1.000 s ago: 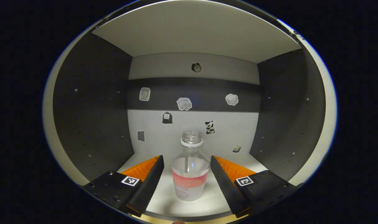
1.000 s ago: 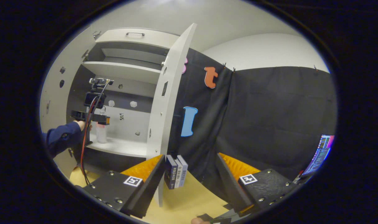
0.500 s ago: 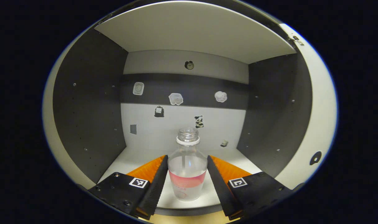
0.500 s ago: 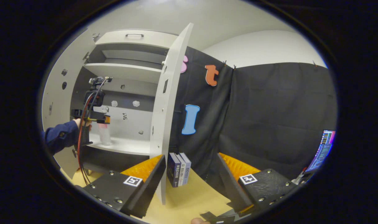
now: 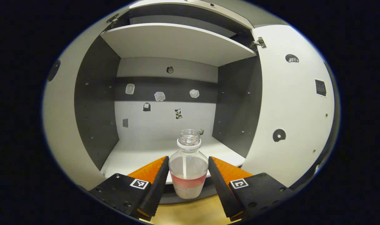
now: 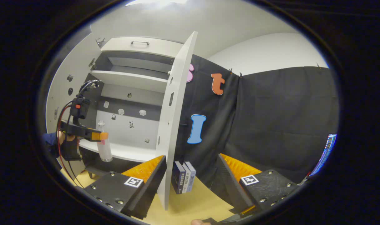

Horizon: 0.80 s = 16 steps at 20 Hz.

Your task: Grasp the bottle in the cabinet with the left hand and place it on the coaster, then close the right door with the right hand and the left door with the left hand.

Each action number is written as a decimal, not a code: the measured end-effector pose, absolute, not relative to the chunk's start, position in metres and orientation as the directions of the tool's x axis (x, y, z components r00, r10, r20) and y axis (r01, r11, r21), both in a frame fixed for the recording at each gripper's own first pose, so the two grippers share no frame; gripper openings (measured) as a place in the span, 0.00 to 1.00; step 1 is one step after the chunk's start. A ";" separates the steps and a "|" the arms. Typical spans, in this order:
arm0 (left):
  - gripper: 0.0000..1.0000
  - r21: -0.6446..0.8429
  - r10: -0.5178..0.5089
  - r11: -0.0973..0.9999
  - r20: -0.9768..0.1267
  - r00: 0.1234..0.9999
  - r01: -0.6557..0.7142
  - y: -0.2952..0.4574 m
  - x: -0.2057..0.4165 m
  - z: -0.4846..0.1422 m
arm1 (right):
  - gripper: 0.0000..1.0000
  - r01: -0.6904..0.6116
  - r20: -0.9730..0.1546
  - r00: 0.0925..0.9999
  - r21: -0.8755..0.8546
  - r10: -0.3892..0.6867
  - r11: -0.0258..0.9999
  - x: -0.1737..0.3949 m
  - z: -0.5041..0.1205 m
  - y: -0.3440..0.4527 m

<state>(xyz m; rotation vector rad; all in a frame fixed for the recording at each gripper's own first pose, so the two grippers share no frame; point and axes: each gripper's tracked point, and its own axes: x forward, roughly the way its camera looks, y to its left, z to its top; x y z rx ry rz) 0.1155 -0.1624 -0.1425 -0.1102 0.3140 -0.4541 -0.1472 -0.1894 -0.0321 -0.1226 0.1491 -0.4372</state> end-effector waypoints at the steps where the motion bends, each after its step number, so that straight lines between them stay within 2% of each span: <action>1: 0.80 -0.204 -0.463 0.885 -0.272 0.844 0.420 -0.161 0.106 -0.147 | 0.94 0.408 -0.116 0.897 -0.148 -0.426 0.901 -0.147 -0.033 -0.188; 3: 0.80 -0.246 -0.482 0.872 -0.287 0.828 0.423 -0.155 0.086 -0.164 | 0.94 0.397 -0.119 0.902 -0.151 -0.415 0.905 -0.145 -0.035 -0.185; 4: 0.80 -0.258 -0.485 0.870 -0.301 0.821 0.419 -0.150 0.078 -0.174 | 0.98 0.391 -0.118 0.905 -0.155 -0.410 0.907 -0.145 -0.034 -0.183; 7: 0.80 -0.268 -0.484 0.872 -0.339 0.807 0.410 -0.140 0.052 -0.205 | 0.98 0.368 -0.115 0.915 -0.157 -0.387 0.917 -0.141 -0.033 -0.174; 8: 0.80 -0.269 -0.484 0.872 -0.356 0.800 0.408 -0.138 0.043 -0.217 | 0.94 0.362 -0.114 0.917 -0.159 -0.381 0.919 -0.139 -0.033 -0.171; 9: 0.80 -0.267 -0.485 0.873 -0.373 0.791 0.409 -0.136 0.034 -0.228 | 0.98 0.357 -0.112 0.920 -0.159 -0.376 0.920 -0.139 -0.033 -0.169; 10: 0.80 -0.263 -0.484 0.874 -0.392 0.782 0.409 -0.135 0.026 -0.240 | 0.98 0.353 -0.109 0.922 -0.159 -0.372 0.922 -0.137 -0.031 -0.166; 11: 0.80 -0.260 -0.485 0.874 -0.418 0.769 0.410 -0.133 0.017 -0.253 | 0.94 0.349 -0.107 0.924 -0.157 -0.367 0.924 -0.137 -0.032 -0.165; 12: 0.80 -0.260 -0.484 0.875 -0.446 0.753 0.408 -0.133 0.006 -0.268 | 0.98 0.345 -0.107 0.926 -0.154 -0.363 0.926 -0.136 -0.032 -0.162; 16: 0.80 -0.307 -0.521 0.854 -0.513 0.683 0.420 -0.136 -0.033 -0.313 | 0.98 0.336 -0.114 0.928 -0.153 -0.355 0.929 -0.134 -0.035 -0.158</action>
